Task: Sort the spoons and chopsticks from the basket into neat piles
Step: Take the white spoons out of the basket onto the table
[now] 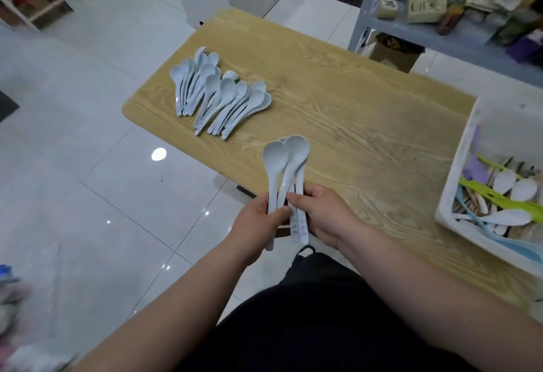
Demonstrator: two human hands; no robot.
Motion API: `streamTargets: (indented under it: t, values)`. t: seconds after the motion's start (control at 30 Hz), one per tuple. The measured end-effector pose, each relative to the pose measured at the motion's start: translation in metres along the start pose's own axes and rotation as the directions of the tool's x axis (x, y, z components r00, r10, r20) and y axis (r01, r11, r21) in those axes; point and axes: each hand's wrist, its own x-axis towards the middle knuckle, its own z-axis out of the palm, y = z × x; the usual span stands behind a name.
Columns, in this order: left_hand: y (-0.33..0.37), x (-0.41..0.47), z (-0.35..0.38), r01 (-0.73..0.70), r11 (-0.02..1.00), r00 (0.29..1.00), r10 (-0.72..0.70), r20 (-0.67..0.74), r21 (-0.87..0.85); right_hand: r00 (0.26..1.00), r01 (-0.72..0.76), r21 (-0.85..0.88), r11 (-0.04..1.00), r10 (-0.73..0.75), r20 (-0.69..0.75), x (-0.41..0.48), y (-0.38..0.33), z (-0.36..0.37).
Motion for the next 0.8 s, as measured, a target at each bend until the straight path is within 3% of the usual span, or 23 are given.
streamTargets:
  t: [0.23,0.5,0.8]
  values:
    - [0.037,0.057,-0.036,0.049,0.998,0.997,-0.047,-0.06,0.027,0.997,-0.069,-0.023,0.997,0.07,0.034,0.077,-0.038,0.019]
    - [0.057,0.118,-0.095,0.103,0.99,0.974,-0.082,-0.21,0.092,0.985,-0.17,0.103,0.98,0.164,0.06,0.154,-0.069,0.052]
    - [0.093,0.218,-0.218,0.133,0.932,0.973,-0.059,-0.223,0.337,0.947,-0.164,0.081,0.983,0.18,-0.266,0.242,-0.086,0.103]
